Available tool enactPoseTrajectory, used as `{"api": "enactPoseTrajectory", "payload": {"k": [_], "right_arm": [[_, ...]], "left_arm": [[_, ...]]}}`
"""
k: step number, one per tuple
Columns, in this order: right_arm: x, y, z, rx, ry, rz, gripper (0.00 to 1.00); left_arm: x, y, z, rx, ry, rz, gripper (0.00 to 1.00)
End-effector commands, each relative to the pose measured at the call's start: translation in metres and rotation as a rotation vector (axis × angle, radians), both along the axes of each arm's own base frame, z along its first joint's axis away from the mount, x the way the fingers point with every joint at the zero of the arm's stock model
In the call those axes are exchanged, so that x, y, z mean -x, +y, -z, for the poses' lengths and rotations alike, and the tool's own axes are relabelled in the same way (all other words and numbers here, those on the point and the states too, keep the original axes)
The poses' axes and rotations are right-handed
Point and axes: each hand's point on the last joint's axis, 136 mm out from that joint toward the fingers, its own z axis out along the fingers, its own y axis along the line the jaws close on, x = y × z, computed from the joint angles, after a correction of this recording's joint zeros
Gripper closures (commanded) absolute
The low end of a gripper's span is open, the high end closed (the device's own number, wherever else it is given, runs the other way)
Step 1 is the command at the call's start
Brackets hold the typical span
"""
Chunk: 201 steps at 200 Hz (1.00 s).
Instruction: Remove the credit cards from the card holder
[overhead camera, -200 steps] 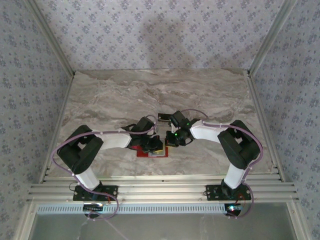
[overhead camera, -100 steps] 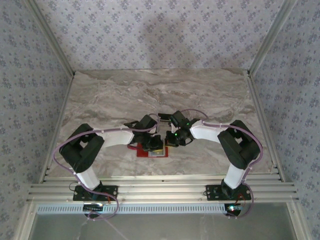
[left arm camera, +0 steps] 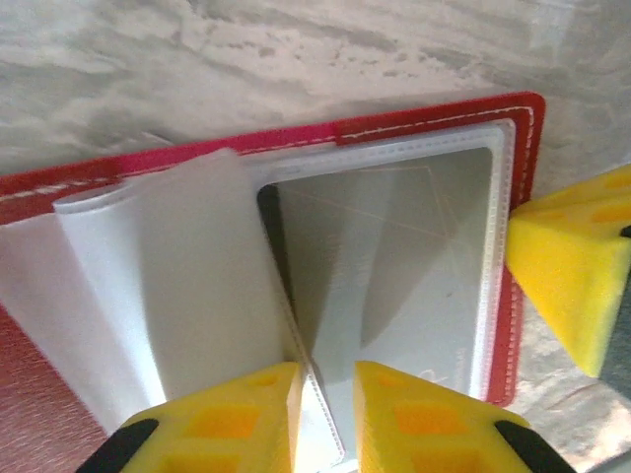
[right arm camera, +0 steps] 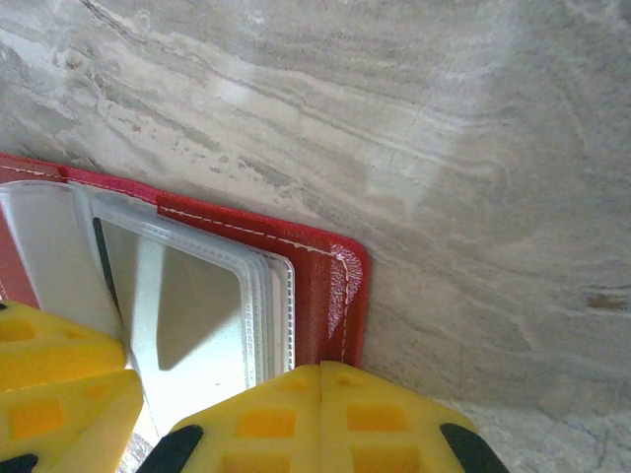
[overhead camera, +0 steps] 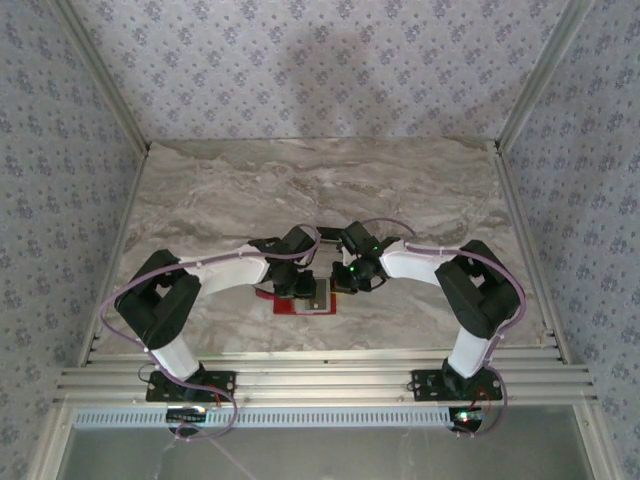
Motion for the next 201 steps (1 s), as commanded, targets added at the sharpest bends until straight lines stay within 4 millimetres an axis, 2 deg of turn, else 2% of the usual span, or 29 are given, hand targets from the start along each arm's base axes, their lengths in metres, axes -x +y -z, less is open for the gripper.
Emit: {"api": "enactPoseTrajectory", "payload": {"k": [1, 27, 74, 143, 201], "right_arm": [[0.012, -0.012, 0.015, 0.080, 0.048, -0.015, 0.95], [0.013, -0.011, 0.015, 0.078, 0.050, -0.019, 0.95], [0.015, -0.012, 0.017, 0.080, 0.057, -0.022, 0.95], [0.014, -0.012, 0.016, 0.081, 0.057, -0.024, 0.95], [0.015, -0.013, 0.016, 0.084, 0.058, -0.023, 0.95]], "left_arm": [[0.003, 0.022, -0.002, -0.169, -0.036, 0.035, 0.69], [0.003, 0.027, -0.004, -0.272, -0.069, 0.062, 0.59], [-0.001, 0.036, -0.014, -0.413, -0.136, 0.088, 0.54], [-0.004, 0.055, -0.025, -0.497, -0.176, 0.087, 0.54], [-0.003, 0.070, -0.016, -0.556, -0.169, 0.083, 0.55]]}}
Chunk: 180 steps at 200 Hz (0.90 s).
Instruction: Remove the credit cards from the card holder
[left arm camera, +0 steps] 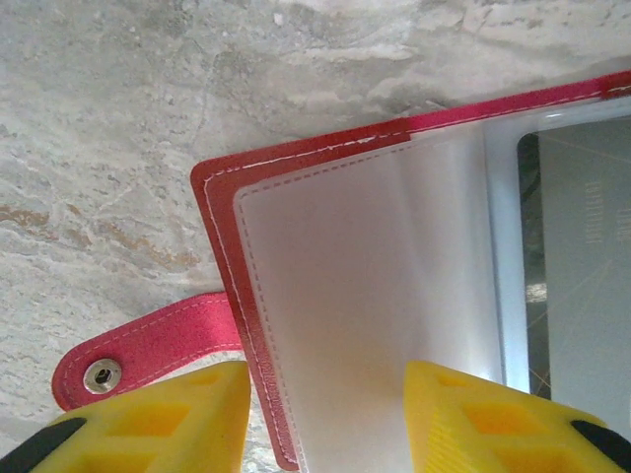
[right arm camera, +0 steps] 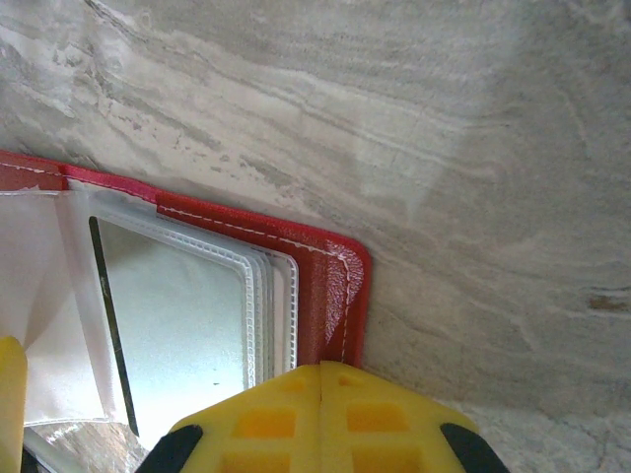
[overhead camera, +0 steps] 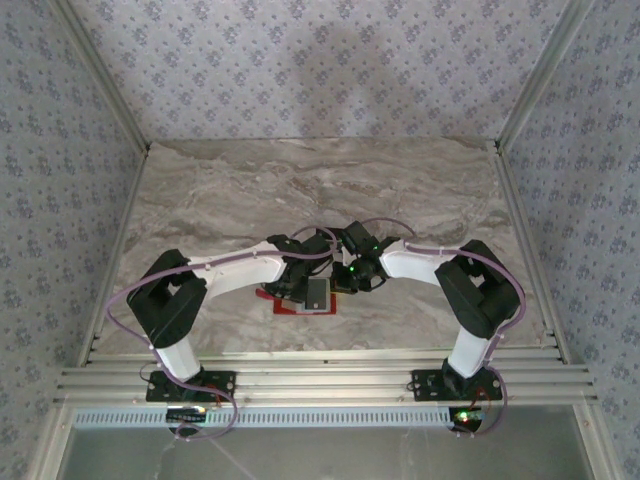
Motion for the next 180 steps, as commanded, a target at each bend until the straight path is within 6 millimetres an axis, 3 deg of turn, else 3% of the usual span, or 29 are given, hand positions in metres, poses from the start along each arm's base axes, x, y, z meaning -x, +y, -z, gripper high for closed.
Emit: {"api": "enactPoseTrajectory", "payload": {"k": [1, 55, 82, 109, 134, 180], "right_arm": [[0.015, -0.013, 0.016, 0.082, 0.061, -0.017, 0.95], [0.014, -0.013, 0.014, 0.084, 0.057, -0.016, 0.95], [0.015, -0.014, 0.014, 0.087, 0.056, -0.018, 0.95], [0.015, -0.014, 0.014, 0.087, 0.056, -0.017, 0.95], [0.015, -0.013, 0.014, 0.087, 0.058, -0.019, 0.95], [0.014, -0.012, 0.014, 0.084, 0.058, -0.019, 0.95]], "left_arm": [[0.000, 0.015, 0.000, -0.067, -0.009, 0.004, 0.55], [-0.001, 0.019, 0.004, -0.030, 0.004, -0.022, 0.56], [-0.002, 0.004, -0.002, 0.147, -0.004, -0.043, 0.53], [-0.002, 0.006, -0.009, 0.259, 0.003, -0.090, 0.52], [-0.005, -0.004, -0.016, 0.396, 0.002, -0.106, 0.48], [-0.003, -0.009, -0.005, 0.508, 0.064, -0.142, 0.48]]}}
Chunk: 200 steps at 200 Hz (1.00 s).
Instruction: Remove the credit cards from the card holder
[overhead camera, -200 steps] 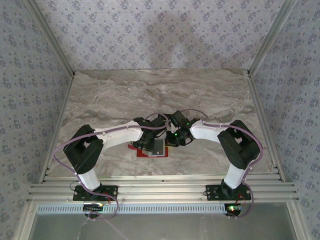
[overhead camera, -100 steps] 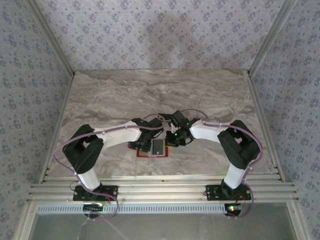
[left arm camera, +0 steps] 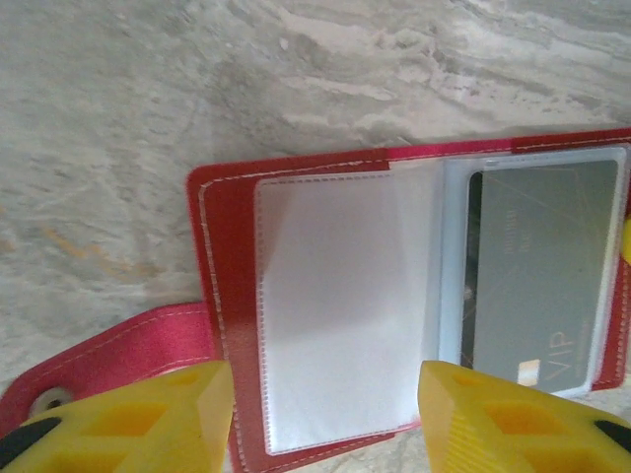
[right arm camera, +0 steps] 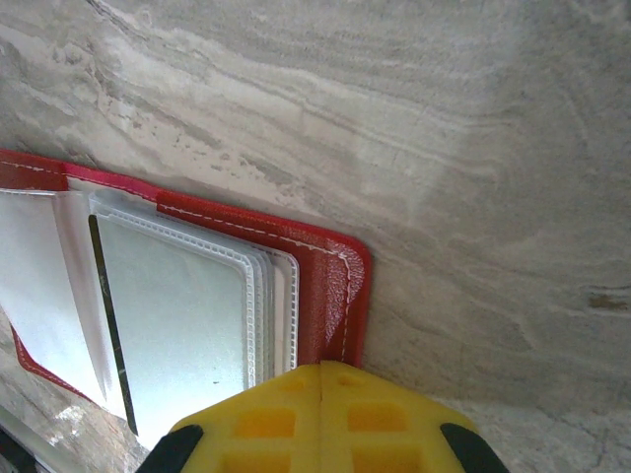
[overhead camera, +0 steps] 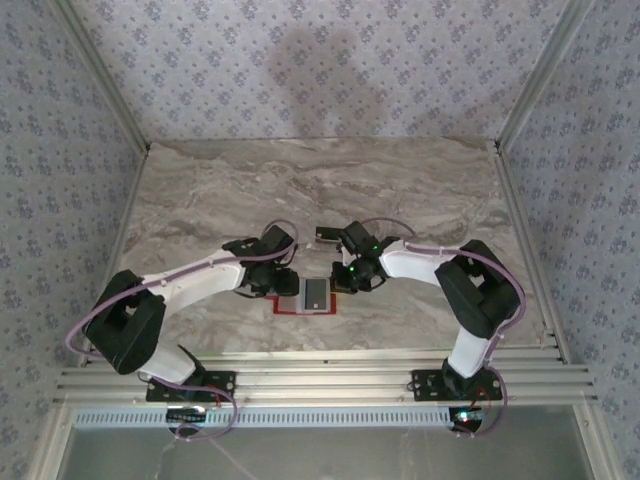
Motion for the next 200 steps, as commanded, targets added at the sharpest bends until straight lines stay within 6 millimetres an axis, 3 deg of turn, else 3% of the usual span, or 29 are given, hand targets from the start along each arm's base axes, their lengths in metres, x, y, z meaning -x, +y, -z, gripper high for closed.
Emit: {"api": "enactPoseTrajectory", "payload": {"k": [1, 95, 170, 200], "right_arm": [[0.014, -0.012, 0.014, 0.082, 0.058, -0.014, 0.95], [0.013, -0.011, 0.013, 0.084, 0.058, -0.022, 0.95], [0.013, -0.011, 0.012, 0.087, 0.058, -0.026, 0.95], [0.013, -0.011, 0.013, 0.087, 0.059, -0.030, 0.95]], "left_arm": [[0.001, -0.011, 0.002, 0.088, 0.033, -0.006, 0.48], [-0.004, 0.000, 0.020, 0.051, 0.067, -0.025, 0.47], [-0.006, 0.024, 0.032, -0.118, 0.072, -0.029, 0.48], [-0.005, 0.023, 0.036, -0.152, 0.074, -0.006, 0.46]]}}
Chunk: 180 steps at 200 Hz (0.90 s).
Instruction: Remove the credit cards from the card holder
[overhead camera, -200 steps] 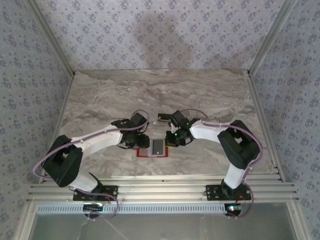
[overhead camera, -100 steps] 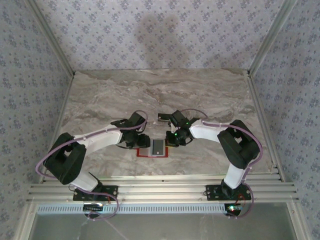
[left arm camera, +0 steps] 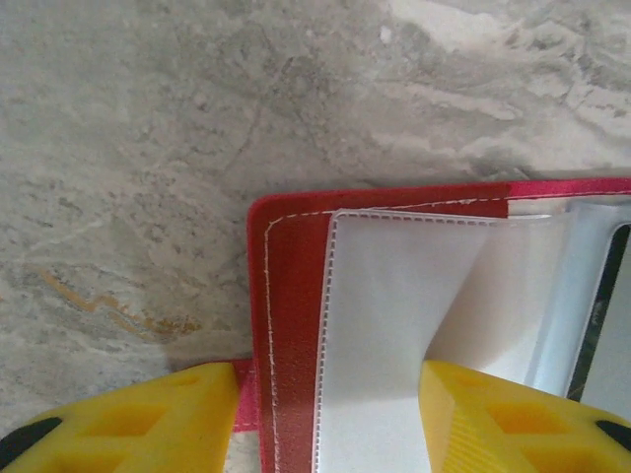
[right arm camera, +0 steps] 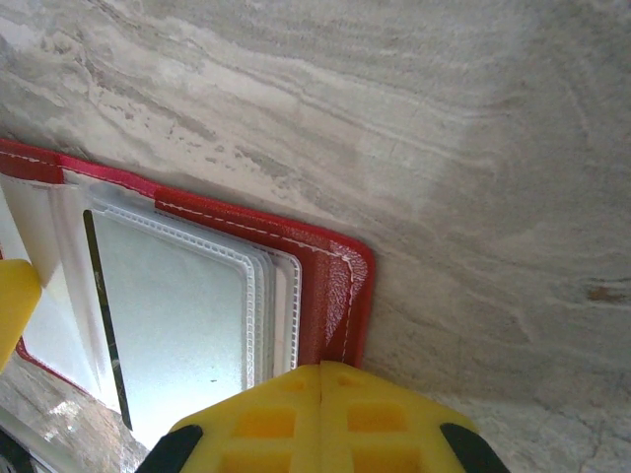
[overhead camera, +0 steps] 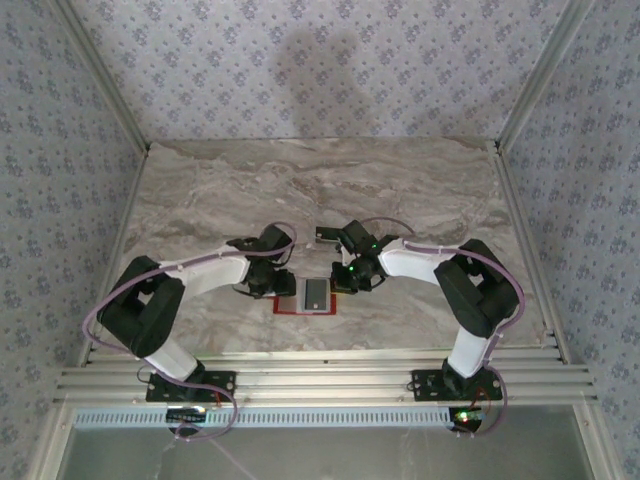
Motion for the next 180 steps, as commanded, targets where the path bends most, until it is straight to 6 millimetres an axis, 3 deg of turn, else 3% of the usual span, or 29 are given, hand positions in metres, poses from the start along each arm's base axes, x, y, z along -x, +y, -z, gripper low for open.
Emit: {"api": "enactPoseTrajectory", "payload": {"k": [1, 26, 84, 126, 180], "right_arm": [[0.012, -0.010, 0.013, 0.073, 0.046, -0.020, 0.95], [0.012, -0.010, 0.012, 0.072, 0.045, -0.021, 0.95], [0.012, -0.012, 0.011, 0.074, 0.039, -0.017, 0.95], [0.010, -0.012, 0.004, 0.069, 0.022, -0.006, 0.95], [0.005, -0.012, -0.020, 0.063, -0.039, 0.006, 0.95]], "left_arm": [[0.005, 0.010, 0.006, -0.100, 0.010, 0.033, 0.46], [0.005, 0.010, 0.003, -0.170, -0.002, 0.060, 0.47], [-0.001, -0.001, -0.027, -0.209, -0.085, 0.081, 0.47], [-0.001, -0.030, -0.037, -0.045, -0.091, 0.090, 0.52], [0.005, -0.072, -0.038, 0.236, -0.033, 0.107, 0.70]]}}
